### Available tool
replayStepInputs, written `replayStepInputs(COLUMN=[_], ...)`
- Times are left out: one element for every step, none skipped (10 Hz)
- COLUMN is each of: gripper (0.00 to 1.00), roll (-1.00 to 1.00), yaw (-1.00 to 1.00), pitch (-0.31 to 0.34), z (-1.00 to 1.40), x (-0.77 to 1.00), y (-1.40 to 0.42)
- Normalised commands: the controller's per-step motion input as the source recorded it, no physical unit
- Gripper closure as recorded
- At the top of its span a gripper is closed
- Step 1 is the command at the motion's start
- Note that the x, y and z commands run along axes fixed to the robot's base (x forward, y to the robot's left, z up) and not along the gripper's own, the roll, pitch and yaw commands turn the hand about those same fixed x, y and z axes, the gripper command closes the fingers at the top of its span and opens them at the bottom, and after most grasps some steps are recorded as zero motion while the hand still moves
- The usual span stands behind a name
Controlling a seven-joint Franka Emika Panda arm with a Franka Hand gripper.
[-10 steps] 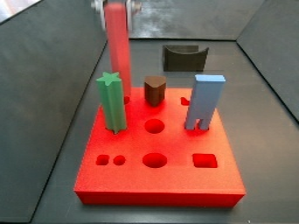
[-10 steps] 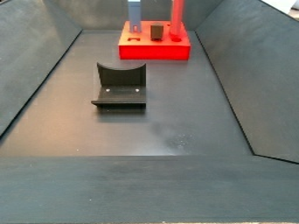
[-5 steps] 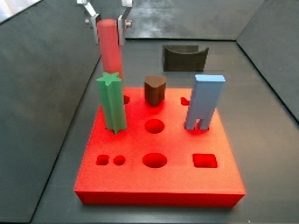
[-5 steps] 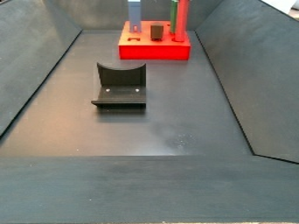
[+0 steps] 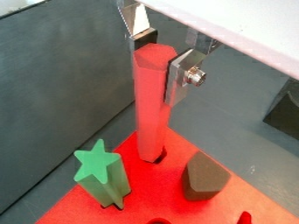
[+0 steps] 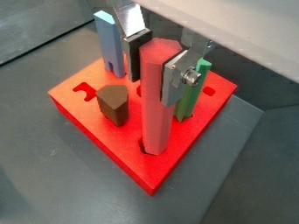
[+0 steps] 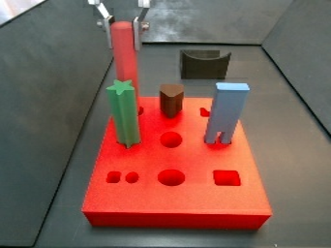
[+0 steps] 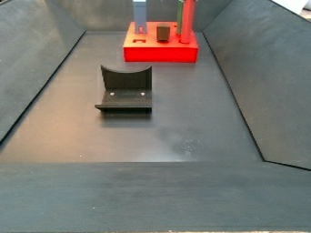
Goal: Pick up the hexagon object. Move up. Move to above the board. Insert the hexagon object.
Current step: Insert the hexagon object.
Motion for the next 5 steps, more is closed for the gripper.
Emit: replayStepInputs(gripper=[1.00, 1.00, 1.00, 1.00, 1.00], roll=[0.00, 0.02, 0.05, 0.04, 0.00], yaw=[-0.03, 0.00, 0.01, 0.08, 0.10], pitch=[0.001, 0.000, 0.000, 0.000, 0.000], z=[-0.06, -0.17, -0.18, -0.22, -0.34], x=[0.13, 0.00, -0.08, -0.15, -0.01], y=[0.00, 0.02, 0.05, 0.02, 0.00])
